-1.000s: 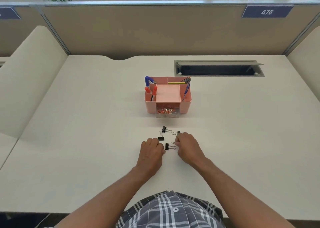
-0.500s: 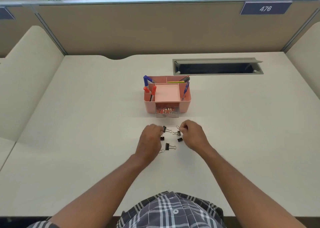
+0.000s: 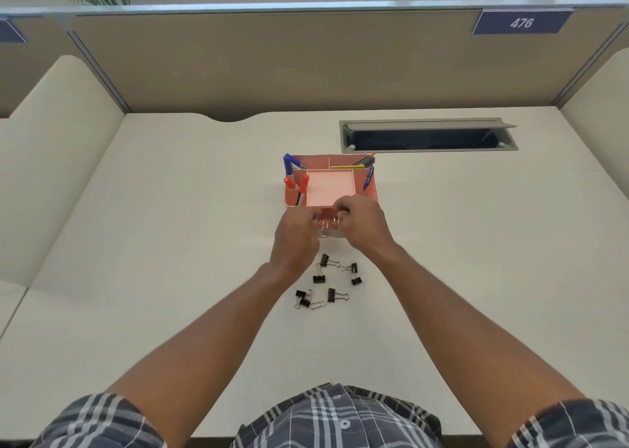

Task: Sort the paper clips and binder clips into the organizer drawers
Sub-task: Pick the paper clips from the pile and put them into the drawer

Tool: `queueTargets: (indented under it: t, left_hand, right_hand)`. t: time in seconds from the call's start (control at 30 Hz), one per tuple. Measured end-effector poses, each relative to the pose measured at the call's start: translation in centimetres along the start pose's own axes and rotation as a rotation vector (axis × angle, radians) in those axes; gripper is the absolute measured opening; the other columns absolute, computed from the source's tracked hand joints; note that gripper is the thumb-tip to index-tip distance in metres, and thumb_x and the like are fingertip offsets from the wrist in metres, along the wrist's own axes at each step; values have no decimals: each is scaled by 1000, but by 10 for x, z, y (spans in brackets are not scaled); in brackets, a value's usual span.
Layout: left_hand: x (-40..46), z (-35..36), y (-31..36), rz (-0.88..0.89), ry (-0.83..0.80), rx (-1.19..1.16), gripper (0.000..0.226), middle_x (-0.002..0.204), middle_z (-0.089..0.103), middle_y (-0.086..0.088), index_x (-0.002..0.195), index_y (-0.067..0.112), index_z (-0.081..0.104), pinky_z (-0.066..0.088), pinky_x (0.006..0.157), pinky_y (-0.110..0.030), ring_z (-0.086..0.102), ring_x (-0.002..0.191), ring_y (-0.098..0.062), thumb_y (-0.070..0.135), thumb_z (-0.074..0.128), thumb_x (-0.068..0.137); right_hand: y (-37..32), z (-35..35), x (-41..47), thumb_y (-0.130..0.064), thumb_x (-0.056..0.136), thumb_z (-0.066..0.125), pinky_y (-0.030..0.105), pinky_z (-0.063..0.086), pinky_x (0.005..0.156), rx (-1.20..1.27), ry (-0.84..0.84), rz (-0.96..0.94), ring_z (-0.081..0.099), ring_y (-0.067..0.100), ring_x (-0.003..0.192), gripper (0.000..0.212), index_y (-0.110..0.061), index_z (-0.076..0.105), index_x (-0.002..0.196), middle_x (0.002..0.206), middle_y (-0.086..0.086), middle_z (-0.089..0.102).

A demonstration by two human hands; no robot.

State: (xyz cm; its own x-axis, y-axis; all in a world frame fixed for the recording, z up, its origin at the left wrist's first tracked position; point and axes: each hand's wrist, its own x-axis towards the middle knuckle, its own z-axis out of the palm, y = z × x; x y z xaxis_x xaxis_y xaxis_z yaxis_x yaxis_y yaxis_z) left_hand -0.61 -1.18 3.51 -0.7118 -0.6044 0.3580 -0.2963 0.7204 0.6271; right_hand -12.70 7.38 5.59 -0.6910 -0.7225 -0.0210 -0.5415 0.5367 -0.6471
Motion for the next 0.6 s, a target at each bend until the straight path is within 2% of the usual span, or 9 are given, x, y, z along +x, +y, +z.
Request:
queueTargets:
  t: [0.13,0.3,0.37,0.47,0.53,0.6]
  left_hand:
    - [-27,8,-18,-58,13,-4,19,91,65,-5,99,9,64,47,73,-32,55,84,-23,-2,51,91]
    - [-51,10,-21,-104,19,-40,17,96,67,-2,103,11,66,47,79,-28,57,89,-18,4,55,93]
    - [-51,8,-17,-136,25,-105,11,93,66,1,100,12,65,48,76,-29,57,84,-15,9,58,93]
    - [-44,3,-3,-216,13,-254,10,86,65,7,100,15,65,47,67,-20,57,74,-9,22,63,93]
    - [-37,1,6,-323,-30,-364,16,84,68,7,103,18,67,48,64,-16,60,73,-8,30,64,93]
    - [-32,0,12,-422,-71,-467,15,79,71,2,100,19,70,53,65,-21,66,71,-10,30,64,92]
  right_hand:
    - [3,0,0,-5,91,57,39,55,85,172,22,41,61,21,96,21,-13,73,102,101,4,69]
    - [1,-4,2,-7,90,64,31,58,85,441,78,170,65,17,97,17,-14,73,103,101,3,70]
    - [4,-3,0,-5,89,66,30,59,81,584,65,255,65,18,93,16,-14,73,100,96,4,69]
    - [6,-2,-9,1,88,66,28,57,74,834,-3,344,63,19,78,14,-9,73,96,86,6,67]
    - [6,-2,-17,4,88,65,30,58,75,934,-40,351,62,20,73,14,-7,72,94,83,9,66]
    - [4,-2,-23,4,88,65,34,59,79,965,-69,349,63,20,73,12,-4,71,94,82,11,68]
